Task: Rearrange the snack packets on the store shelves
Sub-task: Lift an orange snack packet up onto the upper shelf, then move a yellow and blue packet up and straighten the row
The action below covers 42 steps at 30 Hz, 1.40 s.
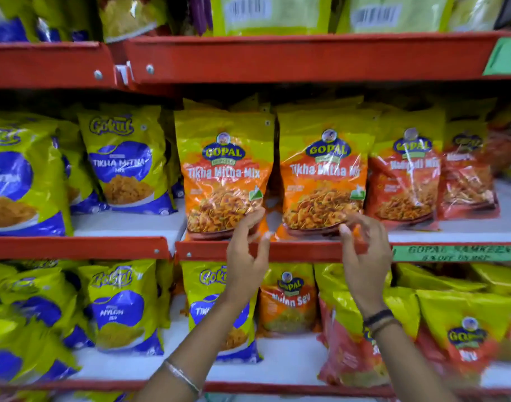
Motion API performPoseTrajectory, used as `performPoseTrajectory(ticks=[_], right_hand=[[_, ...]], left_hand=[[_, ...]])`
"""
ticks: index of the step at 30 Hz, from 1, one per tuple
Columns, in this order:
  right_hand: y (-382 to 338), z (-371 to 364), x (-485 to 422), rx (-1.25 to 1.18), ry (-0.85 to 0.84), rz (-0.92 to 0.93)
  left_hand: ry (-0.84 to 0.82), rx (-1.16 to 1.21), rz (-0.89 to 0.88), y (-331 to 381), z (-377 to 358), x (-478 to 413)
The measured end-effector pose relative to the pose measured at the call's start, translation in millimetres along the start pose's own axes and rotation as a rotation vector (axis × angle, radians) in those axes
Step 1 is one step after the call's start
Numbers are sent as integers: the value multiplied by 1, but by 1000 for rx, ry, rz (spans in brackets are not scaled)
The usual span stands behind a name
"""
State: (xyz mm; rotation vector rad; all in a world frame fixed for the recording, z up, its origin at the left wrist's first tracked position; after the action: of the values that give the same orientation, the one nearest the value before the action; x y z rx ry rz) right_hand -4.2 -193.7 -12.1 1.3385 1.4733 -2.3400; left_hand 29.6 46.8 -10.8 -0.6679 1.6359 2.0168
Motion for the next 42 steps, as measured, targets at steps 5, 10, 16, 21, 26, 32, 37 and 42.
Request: performPoseTrajectory(ticks=[5,10,16,21,26,32,37,42], right_hand=[[15,-64,97,-153,-230,-151],[81,-148,184,-185,-562,-492],[128,-211,229,-253,-776,-762],[151,-232,249,-281,-838,-828],[141,-226,248,-297,-724,-783],[110,-205,261,-282,-641,-753],[59,-193,262,-326,-605,-697],[0,-192,237,-363,-617,-602]], left_hand=[[157,-104,11,-46,60,60],[93,-114,254,-148,100,113],[-75,-53,774,-264,108,174],[-316,-14,775,-280,97,173],[-333,-22,763,-282,101,165],[-274,100,736,-255,120,188],[-184,141,693,-213,150,195],[-196,135,586,-164,185,168]])
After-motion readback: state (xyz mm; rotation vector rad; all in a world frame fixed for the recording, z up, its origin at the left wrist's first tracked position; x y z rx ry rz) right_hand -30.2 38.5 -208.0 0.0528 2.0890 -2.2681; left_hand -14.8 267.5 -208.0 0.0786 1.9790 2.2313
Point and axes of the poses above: each hand's wrist, its own x-axis away from the middle knuckle, its own z-axis out of the back of the hand, y = z × x, the point moved 9 cm from there along -x, towards the middle knuckle, and after that the axes turned 7 degrees about -y, right-handed, at the moved point
